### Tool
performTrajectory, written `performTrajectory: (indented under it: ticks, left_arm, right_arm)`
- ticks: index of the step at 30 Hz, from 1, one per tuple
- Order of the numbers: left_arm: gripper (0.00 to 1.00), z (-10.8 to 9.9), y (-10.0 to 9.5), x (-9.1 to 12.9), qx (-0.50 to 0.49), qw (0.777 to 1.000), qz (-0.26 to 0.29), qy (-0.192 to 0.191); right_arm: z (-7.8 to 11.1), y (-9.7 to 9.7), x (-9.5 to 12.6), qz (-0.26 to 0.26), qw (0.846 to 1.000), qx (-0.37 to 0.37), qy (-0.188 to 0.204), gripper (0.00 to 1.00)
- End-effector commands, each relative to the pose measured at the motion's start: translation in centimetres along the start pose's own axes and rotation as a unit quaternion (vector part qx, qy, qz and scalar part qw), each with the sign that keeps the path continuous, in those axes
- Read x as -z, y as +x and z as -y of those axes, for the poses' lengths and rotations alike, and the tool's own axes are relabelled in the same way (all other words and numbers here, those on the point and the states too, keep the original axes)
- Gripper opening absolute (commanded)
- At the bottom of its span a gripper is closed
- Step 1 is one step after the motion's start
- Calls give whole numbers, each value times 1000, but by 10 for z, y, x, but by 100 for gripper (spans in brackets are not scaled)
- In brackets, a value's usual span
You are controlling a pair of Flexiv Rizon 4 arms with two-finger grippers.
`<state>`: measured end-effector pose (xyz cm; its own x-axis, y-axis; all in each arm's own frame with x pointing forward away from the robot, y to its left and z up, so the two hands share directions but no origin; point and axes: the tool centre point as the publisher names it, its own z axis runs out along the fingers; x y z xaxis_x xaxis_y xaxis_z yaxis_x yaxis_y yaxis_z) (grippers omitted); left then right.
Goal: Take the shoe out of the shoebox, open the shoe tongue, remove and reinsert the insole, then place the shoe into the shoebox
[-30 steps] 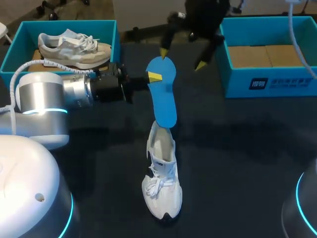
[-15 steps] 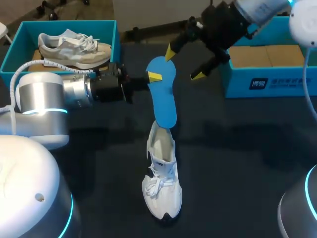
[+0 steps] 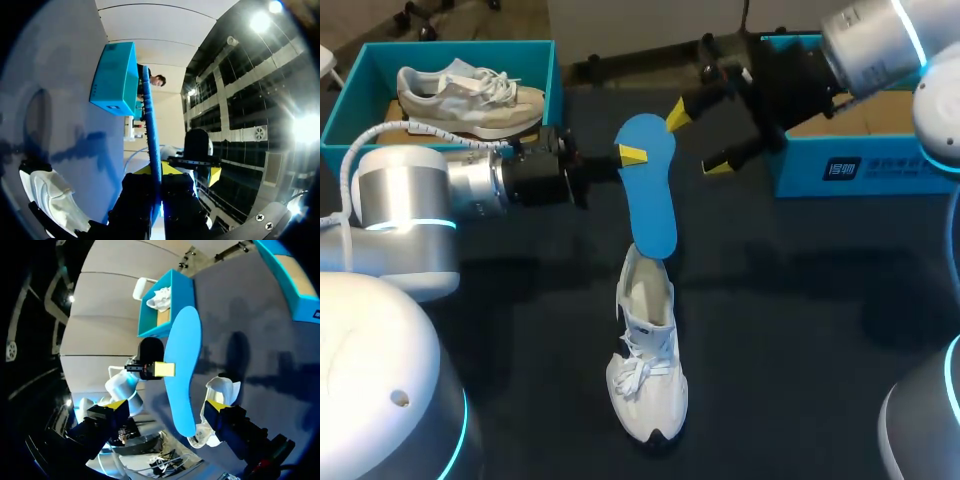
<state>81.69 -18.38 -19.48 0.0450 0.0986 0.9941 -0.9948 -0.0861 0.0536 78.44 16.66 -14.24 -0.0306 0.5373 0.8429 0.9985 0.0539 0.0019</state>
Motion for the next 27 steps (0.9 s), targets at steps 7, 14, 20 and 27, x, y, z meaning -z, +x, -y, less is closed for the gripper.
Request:
performTrajectory:
  ticks: [7, 14, 20, 27]
  left_arm:
    - [0, 1, -2, 4, -13, 1000, -4, -12]
    - [0, 3, 14, 20, -102, 994, -21, -36]
    - [0, -1, 23, 28, -248, 967, -36, -42]
    - [0, -5, 36, 34, -457, 887, -42, -54]
  right_arm:
    - [-5, -12, -8, -84, 996, 3, -7, 100]
    - [-5, -16, -8, -96, 995, -2, -11, 100]
    - [-6, -16, -8, -104, 995, -4, -11, 100]
    - [-6, -16, -8, -104, 995, -4, -11, 100]
